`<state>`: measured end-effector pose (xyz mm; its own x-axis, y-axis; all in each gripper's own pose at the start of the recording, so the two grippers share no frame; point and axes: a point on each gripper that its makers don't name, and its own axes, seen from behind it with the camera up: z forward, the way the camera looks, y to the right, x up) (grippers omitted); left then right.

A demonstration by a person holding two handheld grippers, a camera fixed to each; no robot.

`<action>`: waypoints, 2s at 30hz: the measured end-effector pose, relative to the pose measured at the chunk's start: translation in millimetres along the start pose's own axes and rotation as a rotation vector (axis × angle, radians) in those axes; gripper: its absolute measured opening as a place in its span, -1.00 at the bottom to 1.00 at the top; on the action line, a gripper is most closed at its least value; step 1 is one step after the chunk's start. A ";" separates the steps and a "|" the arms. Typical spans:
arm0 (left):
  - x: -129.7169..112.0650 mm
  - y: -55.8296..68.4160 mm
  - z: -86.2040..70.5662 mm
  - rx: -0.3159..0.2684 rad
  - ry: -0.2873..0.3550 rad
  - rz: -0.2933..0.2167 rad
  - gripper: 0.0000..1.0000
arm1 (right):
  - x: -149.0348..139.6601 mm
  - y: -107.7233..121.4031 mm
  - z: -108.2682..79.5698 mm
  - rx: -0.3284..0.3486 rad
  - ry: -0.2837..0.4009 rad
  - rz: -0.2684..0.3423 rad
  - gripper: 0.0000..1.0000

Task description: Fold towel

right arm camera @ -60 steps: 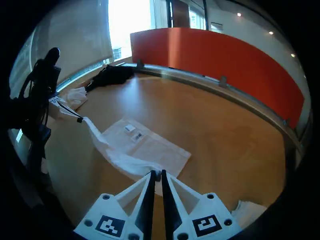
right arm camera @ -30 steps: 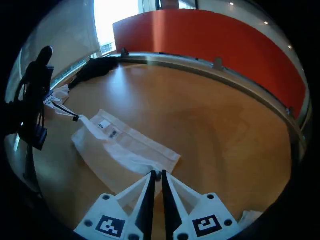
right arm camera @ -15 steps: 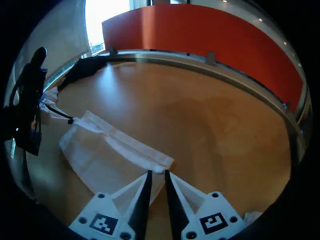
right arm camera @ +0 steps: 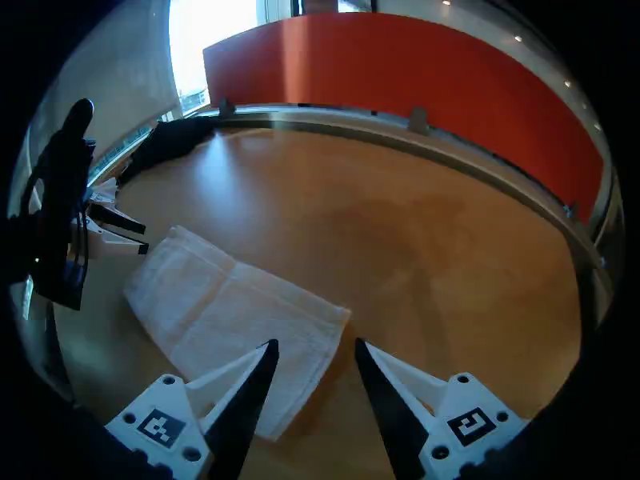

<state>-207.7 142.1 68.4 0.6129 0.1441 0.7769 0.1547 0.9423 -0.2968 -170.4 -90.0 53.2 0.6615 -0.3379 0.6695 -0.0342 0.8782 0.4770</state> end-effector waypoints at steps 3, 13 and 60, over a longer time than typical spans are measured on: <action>-1.5 0.6 -2.0 0.000 0.001 -0.002 0.75 | -2.0 -1.6 -2.7 0.001 -0.001 -0.003 0.46; -15.2 1.8 -16.0 0.012 0.009 -0.005 0.75 | -15.5 -9.4 -17.5 0.003 -0.004 -0.004 0.46; -100.0 1.3 -79.3 0.077 -0.001 -0.086 0.75 | -90.7 -26.2 -28.8 0.065 -0.122 -0.169 0.21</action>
<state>-207.4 104.9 -53.7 0.5993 0.0615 0.7981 0.1472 0.9716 -0.1854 -207.9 -72.6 -36.5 0.5666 -0.5206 0.6387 0.0186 0.7830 0.6218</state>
